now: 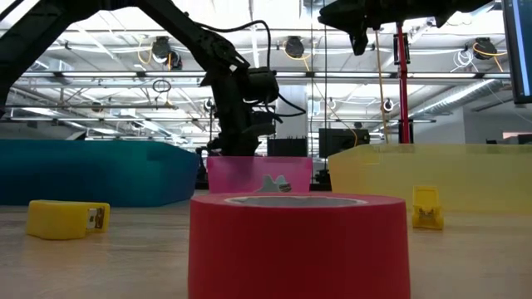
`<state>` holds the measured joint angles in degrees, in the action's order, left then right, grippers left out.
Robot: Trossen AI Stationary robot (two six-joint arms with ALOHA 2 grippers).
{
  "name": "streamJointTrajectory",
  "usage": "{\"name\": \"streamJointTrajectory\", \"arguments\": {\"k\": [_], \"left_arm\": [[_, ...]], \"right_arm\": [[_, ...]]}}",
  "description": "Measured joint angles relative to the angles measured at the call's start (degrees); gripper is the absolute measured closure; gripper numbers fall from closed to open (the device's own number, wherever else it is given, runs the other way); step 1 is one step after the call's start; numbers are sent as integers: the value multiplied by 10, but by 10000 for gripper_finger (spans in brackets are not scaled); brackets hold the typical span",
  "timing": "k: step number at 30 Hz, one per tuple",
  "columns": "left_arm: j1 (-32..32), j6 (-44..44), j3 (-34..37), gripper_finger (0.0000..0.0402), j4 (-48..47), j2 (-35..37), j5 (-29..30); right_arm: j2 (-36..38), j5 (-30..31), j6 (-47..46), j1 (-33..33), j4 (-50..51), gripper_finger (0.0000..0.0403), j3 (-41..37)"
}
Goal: Pick and place Stapler, Stapler remover, tape
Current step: Put the blue tape into the pink bin, then put the orange tape into the pink bin
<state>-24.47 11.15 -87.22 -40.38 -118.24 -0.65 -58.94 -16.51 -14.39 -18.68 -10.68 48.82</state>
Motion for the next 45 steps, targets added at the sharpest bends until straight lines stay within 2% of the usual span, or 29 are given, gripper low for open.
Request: {"name": "streamJointTrajectory", "arguments": {"k": [6,16,20,26,32,37,40,45], "left_arm": [[1,6,0,313,2,0,1],[-2,9,0,241,5,9,1],[-7,11,0,220,0,45,1],[10,41,-1,217,-68,158,-25],[101,71,-1,231,-235,266,-10],[215,142,3,238,-353,306,63],[282,196,30,237,-377,320,81],[390,290,103,236,-374,336,59]], "right_arm": [[0,0,1,0,-2,355,0],[0,-1,1,0,-2,355,0],[0,-1,1,0,-2,355,0],[0,-1,1,0,-2,355,0],[0,-1,1,0,-2,355,0],[0,-1,1,0,-2,355,0],[0,-1,1,0,0,355,0],[0,-2,-1,0,2,355,0]]}}
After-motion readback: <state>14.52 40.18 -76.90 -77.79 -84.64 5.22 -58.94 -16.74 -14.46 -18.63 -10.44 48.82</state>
